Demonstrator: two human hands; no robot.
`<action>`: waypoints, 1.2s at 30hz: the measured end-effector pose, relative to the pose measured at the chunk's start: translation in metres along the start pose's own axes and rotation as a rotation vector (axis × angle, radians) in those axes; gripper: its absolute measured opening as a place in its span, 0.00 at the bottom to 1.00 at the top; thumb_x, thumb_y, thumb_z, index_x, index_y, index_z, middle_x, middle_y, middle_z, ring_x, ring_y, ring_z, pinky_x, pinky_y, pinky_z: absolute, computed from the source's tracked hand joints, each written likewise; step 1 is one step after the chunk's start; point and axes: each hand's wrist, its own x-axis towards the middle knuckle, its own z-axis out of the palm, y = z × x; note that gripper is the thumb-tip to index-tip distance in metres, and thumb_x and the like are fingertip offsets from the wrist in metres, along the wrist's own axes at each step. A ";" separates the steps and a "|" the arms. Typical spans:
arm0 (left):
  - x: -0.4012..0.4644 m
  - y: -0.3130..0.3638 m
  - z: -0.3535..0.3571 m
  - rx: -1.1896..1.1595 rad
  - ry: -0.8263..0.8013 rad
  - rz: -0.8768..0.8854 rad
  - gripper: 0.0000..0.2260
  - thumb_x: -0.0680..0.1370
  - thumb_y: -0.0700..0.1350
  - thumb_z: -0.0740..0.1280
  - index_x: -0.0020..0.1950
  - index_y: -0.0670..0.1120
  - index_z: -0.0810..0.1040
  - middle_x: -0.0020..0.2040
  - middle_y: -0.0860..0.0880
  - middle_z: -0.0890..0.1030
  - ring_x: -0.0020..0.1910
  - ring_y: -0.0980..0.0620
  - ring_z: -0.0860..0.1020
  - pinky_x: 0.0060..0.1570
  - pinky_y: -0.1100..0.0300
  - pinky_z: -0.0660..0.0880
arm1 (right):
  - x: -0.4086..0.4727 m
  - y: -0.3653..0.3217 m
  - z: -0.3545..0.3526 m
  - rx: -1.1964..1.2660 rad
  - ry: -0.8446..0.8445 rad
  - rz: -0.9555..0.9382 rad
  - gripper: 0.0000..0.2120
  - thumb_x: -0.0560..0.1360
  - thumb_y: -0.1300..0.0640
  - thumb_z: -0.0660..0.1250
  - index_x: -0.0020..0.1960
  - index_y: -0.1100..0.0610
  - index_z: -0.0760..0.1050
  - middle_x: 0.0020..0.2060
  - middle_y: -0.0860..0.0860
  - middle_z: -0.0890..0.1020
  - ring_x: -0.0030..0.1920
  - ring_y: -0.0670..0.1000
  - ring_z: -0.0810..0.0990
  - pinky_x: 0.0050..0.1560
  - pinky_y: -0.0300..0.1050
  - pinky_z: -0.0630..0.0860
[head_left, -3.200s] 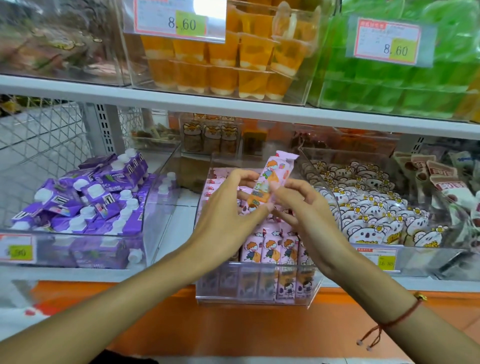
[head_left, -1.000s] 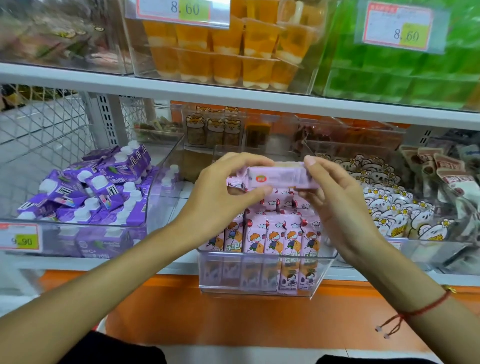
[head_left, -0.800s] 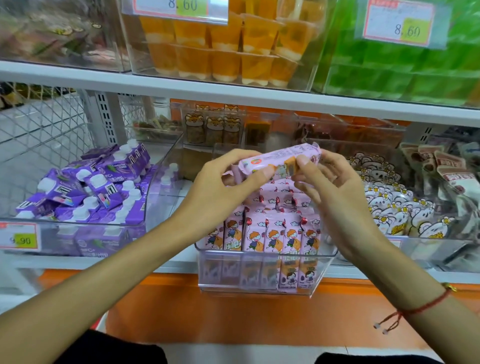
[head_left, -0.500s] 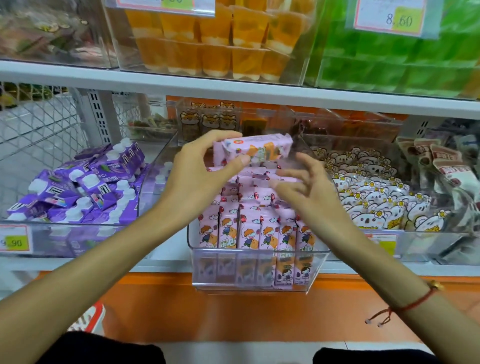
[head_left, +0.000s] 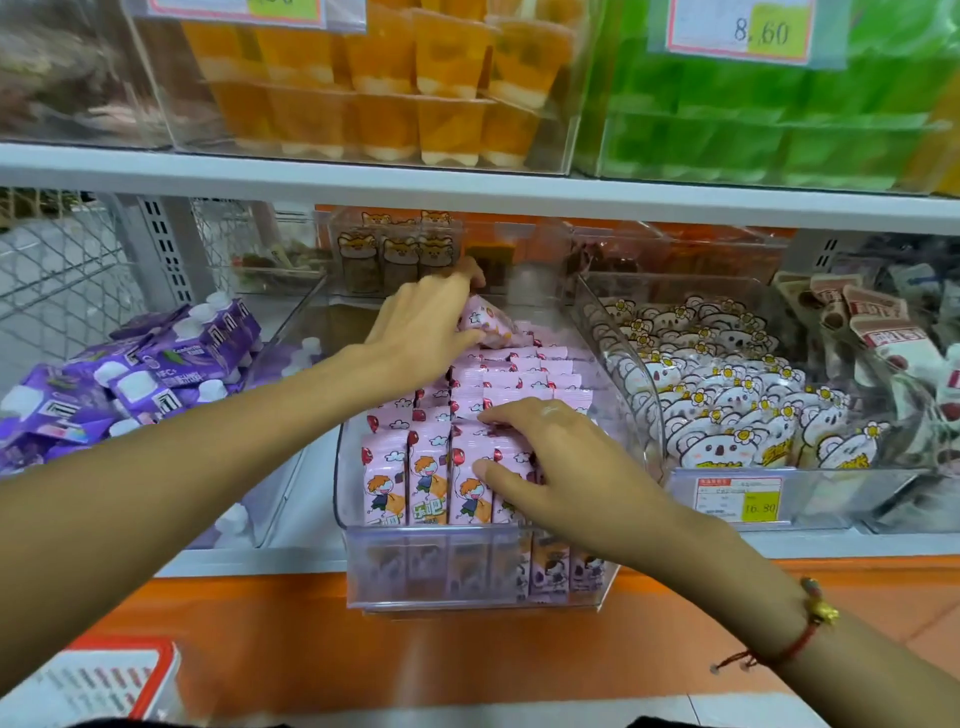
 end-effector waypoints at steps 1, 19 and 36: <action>0.004 -0.002 -0.002 0.011 -0.010 0.012 0.21 0.74 0.51 0.72 0.62 0.46 0.69 0.53 0.43 0.81 0.51 0.42 0.80 0.46 0.52 0.77 | 0.000 0.000 0.000 0.001 -0.002 -0.002 0.24 0.78 0.43 0.60 0.71 0.51 0.66 0.65 0.48 0.74 0.65 0.49 0.69 0.64 0.44 0.66; 0.043 -0.009 0.039 -0.168 -0.458 -0.153 0.12 0.81 0.45 0.61 0.63 0.44 0.74 0.61 0.45 0.77 0.55 0.48 0.75 0.55 0.56 0.72 | -0.001 0.001 0.002 0.010 0.000 -0.004 0.23 0.78 0.43 0.60 0.71 0.49 0.67 0.64 0.46 0.75 0.64 0.47 0.69 0.62 0.41 0.65; 0.041 0.003 0.025 -0.389 -0.240 -0.245 0.10 0.80 0.46 0.65 0.57 0.42 0.78 0.55 0.45 0.80 0.49 0.49 0.77 0.46 0.61 0.75 | -0.005 -0.008 -0.001 -0.128 0.054 -0.029 0.19 0.79 0.43 0.57 0.66 0.47 0.72 0.59 0.46 0.75 0.61 0.47 0.69 0.58 0.41 0.64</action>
